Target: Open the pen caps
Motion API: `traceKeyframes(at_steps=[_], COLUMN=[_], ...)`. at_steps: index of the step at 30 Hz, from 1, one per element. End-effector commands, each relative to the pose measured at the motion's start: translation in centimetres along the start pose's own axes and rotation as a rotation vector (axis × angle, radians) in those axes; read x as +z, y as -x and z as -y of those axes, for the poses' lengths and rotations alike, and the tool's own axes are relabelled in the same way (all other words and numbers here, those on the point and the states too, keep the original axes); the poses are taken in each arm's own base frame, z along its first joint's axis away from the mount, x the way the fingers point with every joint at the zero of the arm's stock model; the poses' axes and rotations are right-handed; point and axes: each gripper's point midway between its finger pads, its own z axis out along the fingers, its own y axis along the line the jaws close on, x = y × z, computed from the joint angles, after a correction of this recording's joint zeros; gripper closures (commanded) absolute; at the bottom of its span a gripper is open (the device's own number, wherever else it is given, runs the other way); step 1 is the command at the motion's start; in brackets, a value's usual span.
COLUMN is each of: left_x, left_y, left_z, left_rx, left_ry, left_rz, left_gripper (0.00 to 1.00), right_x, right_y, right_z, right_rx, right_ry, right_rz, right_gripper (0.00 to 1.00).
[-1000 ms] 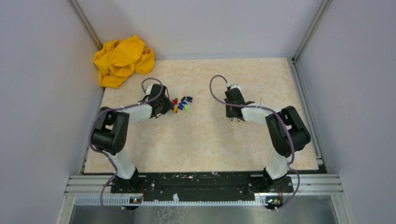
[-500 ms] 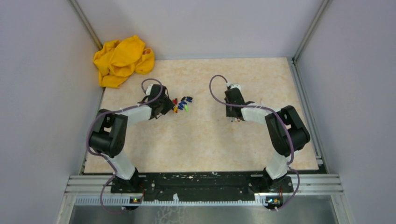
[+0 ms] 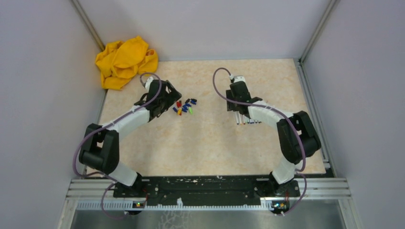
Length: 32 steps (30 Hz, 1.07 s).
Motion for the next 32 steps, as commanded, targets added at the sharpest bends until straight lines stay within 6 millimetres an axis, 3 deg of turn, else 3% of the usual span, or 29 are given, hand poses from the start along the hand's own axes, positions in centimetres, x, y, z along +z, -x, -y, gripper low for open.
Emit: traceKeyframes(at_steps=[1, 7, 11, 14, 22, 32], left_x=[-2.6, -5.5, -7.3, -7.7, -8.1, -7.4], left_y=[3.4, 5.6, 6.2, 6.4, 6.3, 5.3], left_z=[3.3, 5.8, 7.4, 7.8, 5.9, 4.8], left_rx=[0.079, 0.167, 0.261, 0.290, 0.353, 0.361], left_ry=[-0.061, -0.107, -0.119, -0.130, -0.109, -0.096], left_rz=[0.098, 0.216, 0.317, 0.385, 0.541, 0.559], left_gripper=[0.01, 0.01, 0.01, 0.01, 0.01, 0.01], right_x=[-3.2, -4.4, -5.0, -5.6, -6.8, -7.4], right_y=[6.8, 8.7, 9.0, 9.0, 8.3, 7.7], right_z=[-0.8, 0.7, 3.2, 4.7, 8.1, 8.7], right_rx=[-0.005, -0.007, 0.023, 0.037, 0.191, 0.235], right_ry=[0.034, 0.009, -0.042, -0.099, -0.265, -0.283], right_rz=[0.178, 0.241, 0.280, 0.315, 0.417, 0.463], right_gripper=[0.47, 0.36, 0.02, 0.01, 0.01, 0.01])
